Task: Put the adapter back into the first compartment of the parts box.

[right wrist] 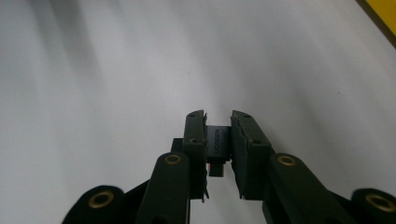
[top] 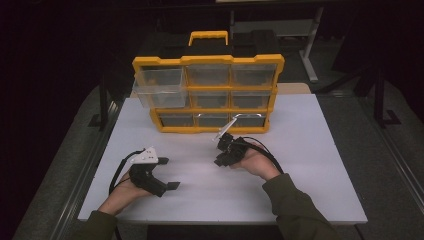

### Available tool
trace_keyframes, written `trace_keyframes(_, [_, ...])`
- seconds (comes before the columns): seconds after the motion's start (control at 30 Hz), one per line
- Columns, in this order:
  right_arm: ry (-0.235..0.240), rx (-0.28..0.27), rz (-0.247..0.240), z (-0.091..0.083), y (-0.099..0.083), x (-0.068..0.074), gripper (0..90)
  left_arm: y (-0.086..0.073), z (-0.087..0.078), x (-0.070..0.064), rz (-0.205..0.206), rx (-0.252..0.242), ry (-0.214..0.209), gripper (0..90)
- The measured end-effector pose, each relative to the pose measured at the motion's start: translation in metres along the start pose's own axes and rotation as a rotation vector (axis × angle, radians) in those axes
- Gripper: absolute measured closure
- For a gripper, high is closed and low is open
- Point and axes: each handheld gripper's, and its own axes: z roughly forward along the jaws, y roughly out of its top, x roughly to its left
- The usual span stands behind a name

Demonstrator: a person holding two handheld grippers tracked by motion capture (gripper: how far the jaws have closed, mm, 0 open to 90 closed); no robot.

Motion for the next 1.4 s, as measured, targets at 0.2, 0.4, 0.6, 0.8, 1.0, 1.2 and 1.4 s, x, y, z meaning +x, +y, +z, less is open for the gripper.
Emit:
trace_keyframes(0.2, [0.005,-0.01,-0.002,-0.006,0.006,0.0,75.3,0.0,0.0,0.0,-0.002,-0.004,0.0,0.0])
trace_keyframes(0.4, [0.006,-0.017,-0.001,-0.012,0.01,-0.001,75.3,0.0,-0.001,0.0,-0.001,-0.005,-0.004,0.0])
trace_keyframes(0.6, [0.006,-0.017,0.007,-0.018,0.016,-0.002,75.3,0.0,-0.001,0.0,-0.001,-0.006,-0.006,0.0])
trace_keyframes(0.8, [0.002,-0.02,-0.002,-0.026,0.022,-0.003,75.3,0.0,-0.001,0.0,-0.001,-0.008,-0.006,0.0])
trace_keyframes(1.0, [0.0,-0.032,-0.014,-0.038,0.029,-0.005,75.3,0.0,-0.001,0.0,-0.003,-0.012,-0.006,0.0])
trace_keyframes(1.2, [0.006,-0.055,-0.026,-0.049,0.037,-0.006,75.3,0.0,-0.001,0.0,-0.005,-0.012,-0.007,0.0])
trace_keyframes(1.4, [0.01,-0.073,-0.031,-0.061,0.047,-0.007,75.3,0.0,-0.001,0.0,-0.006,-0.013,-0.008,0.0])
